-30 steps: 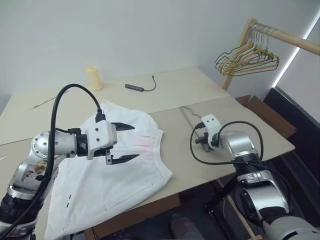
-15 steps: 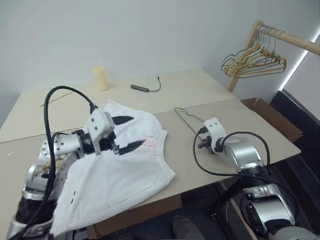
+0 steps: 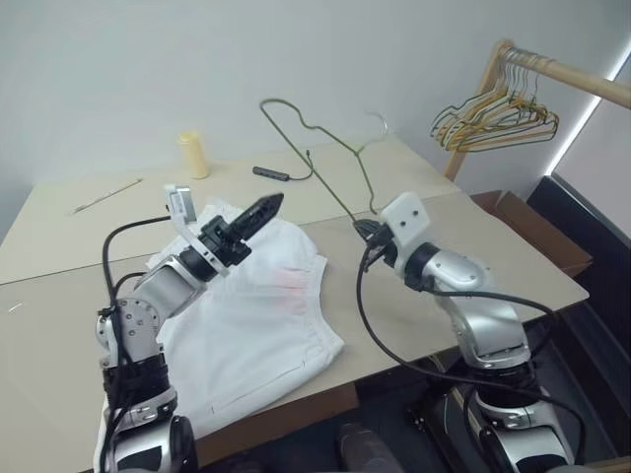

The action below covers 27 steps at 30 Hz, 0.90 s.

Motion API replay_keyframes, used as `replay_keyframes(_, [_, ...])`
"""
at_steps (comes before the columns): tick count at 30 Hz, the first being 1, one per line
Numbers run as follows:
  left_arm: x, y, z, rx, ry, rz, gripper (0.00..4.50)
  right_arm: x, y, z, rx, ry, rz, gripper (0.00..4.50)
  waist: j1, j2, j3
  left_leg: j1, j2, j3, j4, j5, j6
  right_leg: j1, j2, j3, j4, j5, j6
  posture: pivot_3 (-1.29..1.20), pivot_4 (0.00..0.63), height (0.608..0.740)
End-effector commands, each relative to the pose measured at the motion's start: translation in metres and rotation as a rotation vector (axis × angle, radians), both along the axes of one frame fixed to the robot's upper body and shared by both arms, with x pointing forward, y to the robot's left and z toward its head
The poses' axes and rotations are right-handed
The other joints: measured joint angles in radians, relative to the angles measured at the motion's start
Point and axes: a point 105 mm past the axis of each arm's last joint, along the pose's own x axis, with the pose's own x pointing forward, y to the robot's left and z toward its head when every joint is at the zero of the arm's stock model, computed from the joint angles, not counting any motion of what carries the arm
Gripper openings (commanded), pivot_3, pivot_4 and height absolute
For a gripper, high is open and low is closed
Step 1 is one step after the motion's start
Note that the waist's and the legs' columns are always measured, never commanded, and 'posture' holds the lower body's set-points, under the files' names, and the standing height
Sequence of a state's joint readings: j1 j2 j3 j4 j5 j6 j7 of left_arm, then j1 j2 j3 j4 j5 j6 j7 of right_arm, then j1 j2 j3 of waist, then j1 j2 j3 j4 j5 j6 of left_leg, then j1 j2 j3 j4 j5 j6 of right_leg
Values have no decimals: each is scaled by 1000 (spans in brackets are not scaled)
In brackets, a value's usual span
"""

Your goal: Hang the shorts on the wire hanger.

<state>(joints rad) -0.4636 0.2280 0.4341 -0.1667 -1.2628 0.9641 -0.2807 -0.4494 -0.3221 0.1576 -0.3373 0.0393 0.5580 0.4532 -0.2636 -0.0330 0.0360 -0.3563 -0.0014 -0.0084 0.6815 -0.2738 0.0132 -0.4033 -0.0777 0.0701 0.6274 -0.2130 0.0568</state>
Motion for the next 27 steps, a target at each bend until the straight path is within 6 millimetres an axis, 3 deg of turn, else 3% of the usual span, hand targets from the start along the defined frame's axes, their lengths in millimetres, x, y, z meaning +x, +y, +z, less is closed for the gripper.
replay_keyframes(1, [0, 2, 17, -57, -31, 25, 4500, -14, 14, 20, 4, -129, 61, 22, 0, 0, 0, 0, 0, 0, 0, 0, 0, 0, 0, 0, 0, 0, 0, -206, 0, 740])
replay_keyframes(8, [1, 2, 25, -18, -87, 137, 4500, -22, 25, 9, -74, -186, 114, 22, 3, 0, 0, 0, -2, 0, 0, 0, 0, 0, 1, 0, -1, 0, 0, -198, 0, 740])
replay_keyframes(13, [0, 11, 28, -87, -100, 175, 3328, -25, 25, -2, -110, -196, 134, 0, 5, 0, 0, 0, -2, 1, 0, 0, 0, 1, 1, 0, -2, 0, 0, -199, 0, 740])
replay_keyframes(23, [10, 21, 24, -172, -47, 222, 17, -23, 27, -11, -125, -184, 120, 0, 5, 0, 0, 1, -1, 1, 0, 0, 0, 2, 2, 0, -3, -3, 4, -204, 0, 740])
replay_keyframes(27, [11, 18, 26, -127, -61, 223, 17, -22, 28, -11, -150, -221, 126, 0, 6, 0, 0, 1, -2, 1, 0, 0, 0, 2, 2, 0, -3, -3, 4, -203, 0, 740])
